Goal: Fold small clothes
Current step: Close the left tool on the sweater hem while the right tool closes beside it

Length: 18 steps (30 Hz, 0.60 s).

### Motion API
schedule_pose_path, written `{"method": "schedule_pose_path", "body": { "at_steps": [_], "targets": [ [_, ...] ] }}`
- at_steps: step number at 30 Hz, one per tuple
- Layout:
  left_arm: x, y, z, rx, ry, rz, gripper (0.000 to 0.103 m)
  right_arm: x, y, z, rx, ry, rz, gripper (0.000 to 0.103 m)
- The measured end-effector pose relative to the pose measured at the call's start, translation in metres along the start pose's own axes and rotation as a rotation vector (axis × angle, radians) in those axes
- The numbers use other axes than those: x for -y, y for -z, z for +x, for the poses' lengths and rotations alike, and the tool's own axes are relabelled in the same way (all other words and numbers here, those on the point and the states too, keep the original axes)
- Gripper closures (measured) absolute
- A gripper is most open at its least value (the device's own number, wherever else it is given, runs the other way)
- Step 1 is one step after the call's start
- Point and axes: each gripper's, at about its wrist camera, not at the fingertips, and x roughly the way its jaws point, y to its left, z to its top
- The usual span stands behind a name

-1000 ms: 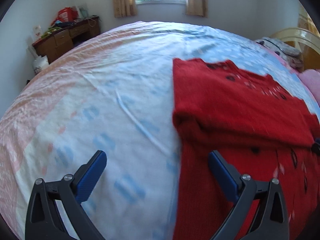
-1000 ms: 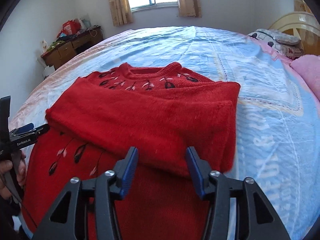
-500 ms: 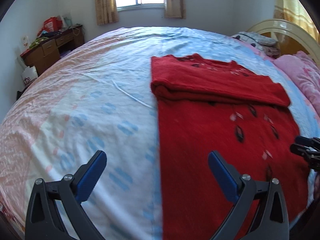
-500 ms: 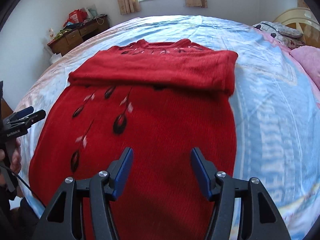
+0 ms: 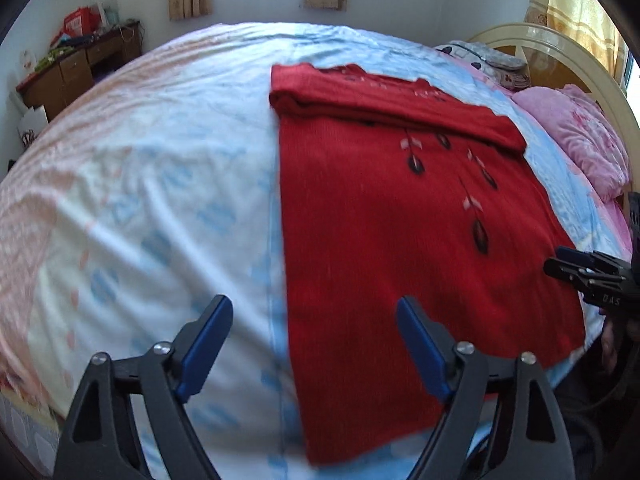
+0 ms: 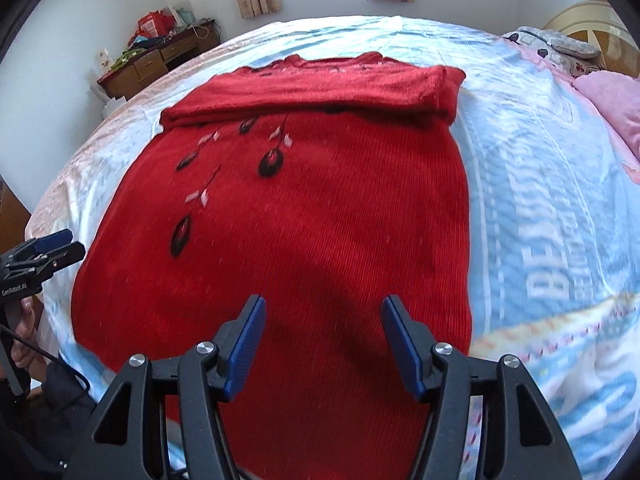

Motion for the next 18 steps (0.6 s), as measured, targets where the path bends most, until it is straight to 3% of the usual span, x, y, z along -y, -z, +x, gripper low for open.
{"method": "schedule_pose_path", "body": {
  "at_steps": [7, 9, 12, 18],
  "targets": [
    [0.001, 0.03, -0.01, -0.067, 0.039, -0.01, 0.033, -0.017, 0.034, -0.021, -0.015, 0.01, -0.045, 0.042],
    [0.0, 0.035, -0.007, -0.092, 0.06, -0.023, 0.048, -0.018, 0.042, -0.024, -0.019, 0.015, -0.04, 0.042],
    [-0.001, 0.042, -0.002, -0.148, 0.118, -0.053, 0.058, -0.016, 0.053, -0.028, -0.022, 0.019, -0.024, 0.042],
    [-0.001, 0.048, 0.001, -0.162, 0.128, -0.062, 0.058, -0.005, 0.059, -0.032, -0.034, 0.04, 0.013, 0.041]
  ]
}}
